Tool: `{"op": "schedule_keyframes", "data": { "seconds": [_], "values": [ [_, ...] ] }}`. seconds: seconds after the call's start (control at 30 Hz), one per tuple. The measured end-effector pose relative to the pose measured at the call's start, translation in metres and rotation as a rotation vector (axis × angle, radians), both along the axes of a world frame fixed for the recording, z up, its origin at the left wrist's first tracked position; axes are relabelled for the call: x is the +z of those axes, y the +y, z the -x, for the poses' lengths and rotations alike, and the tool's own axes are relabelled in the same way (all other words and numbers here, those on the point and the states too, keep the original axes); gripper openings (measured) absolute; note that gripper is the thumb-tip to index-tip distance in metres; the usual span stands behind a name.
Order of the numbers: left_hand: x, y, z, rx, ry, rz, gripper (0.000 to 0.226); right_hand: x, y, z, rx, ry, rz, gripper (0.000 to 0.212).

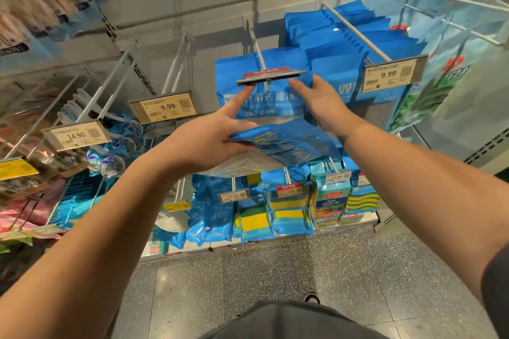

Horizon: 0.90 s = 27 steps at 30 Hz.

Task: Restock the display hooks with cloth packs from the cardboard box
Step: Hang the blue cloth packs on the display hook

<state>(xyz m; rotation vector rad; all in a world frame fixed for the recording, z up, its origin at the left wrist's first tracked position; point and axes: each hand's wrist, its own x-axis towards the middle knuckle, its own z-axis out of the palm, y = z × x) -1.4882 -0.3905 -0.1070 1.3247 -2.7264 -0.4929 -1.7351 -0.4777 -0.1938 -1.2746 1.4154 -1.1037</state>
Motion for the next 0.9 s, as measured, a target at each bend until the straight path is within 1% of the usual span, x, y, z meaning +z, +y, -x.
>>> {"op": "schedule_keyframes", "data": {
  "seconds": [0.1,0.2,0.23,0.27,0.3,0.37,0.4,0.47,0.53,0.57,0.67,0.7,0.73,0.83,0.87,0.9],
  "values": [
    [-0.002,0.002,-0.001,-0.008,0.031,-0.006,0.021,0.007,0.024,0.009,0.123,0.018,-0.035,0.033],
    [-0.004,0.002,-0.001,-0.007,0.057,-0.002,0.025,0.007,0.039,0.019,0.164,0.027,-0.073,0.053],
    [-0.005,0.002,-0.001,-0.004,0.066,-0.009,0.028,0.006,0.044,0.022,0.174,0.027,-0.101,0.062],
    [-0.005,0.003,0.0,-0.004,0.078,-0.021,0.031,0.006,0.048,0.026,0.187,0.012,-0.134,0.066],
    [-0.005,0.003,0.001,-0.01,0.096,-0.036,0.036,0.005,0.057,0.031,0.218,-0.023,-0.161,0.065],
    [-0.003,0.003,0.004,-0.026,0.143,-0.061,0.047,-0.004,0.076,0.047,0.221,-0.166,-0.211,0.059],
    [-0.003,0.004,0.005,-0.033,0.166,-0.07,0.051,-0.01,0.086,0.056,0.212,-0.24,-0.228,0.062],
    [-0.004,0.005,0.007,-0.042,0.202,-0.085,0.054,-0.032,0.107,0.073,0.236,-0.433,-0.222,0.077],
    [-0.007,0.005,0.009,-0.036,0.224,-0.092,0.051,-0.053,0.125,0.08,0.238,-0.624,-0.229,0.082],
    [-0.008,0.005,0.009,-0.028,0.233,-0.094,0.048,-0.061,0.132,0.078,0.22,-0.685,-0.227,0.083],
    [-0.012,0.007,0.011,0.014,0.261,-0.104,0.031,-0.072,0.139,0.062,0.115,-0.713,-0.157,0.099],
    [-0.013,0.008,0.011,0.024,0.271,-0.107,0.029,-0.07,0.139,0.056,0.085,-0.712,-0.123,0.098],
    [-0.014,0.009,0.012,0.03,0.289,-0.112,0.029,-0.069,0.136,0.051,0.066,-0.713,-0.091,0.09],
    [-0.017,0.01,0.013,0.034,0.357,-0.14,0.038,-0.056,0.131,0.037,0.017,-0.657,-0.037,0.052],
    [-0.017,0.011,0.013,0.038,0.378,-0.145,0.04,-0.052,0.129,0.034,-0.013,-0.65,-0.024,0.046],
    [-0.018,0.011,0.014,0.042,0.389,-0.144,0.042,-0.049,0.128,0.032,-0.048,-0.662,-0.01,0.045]
  ]
}}
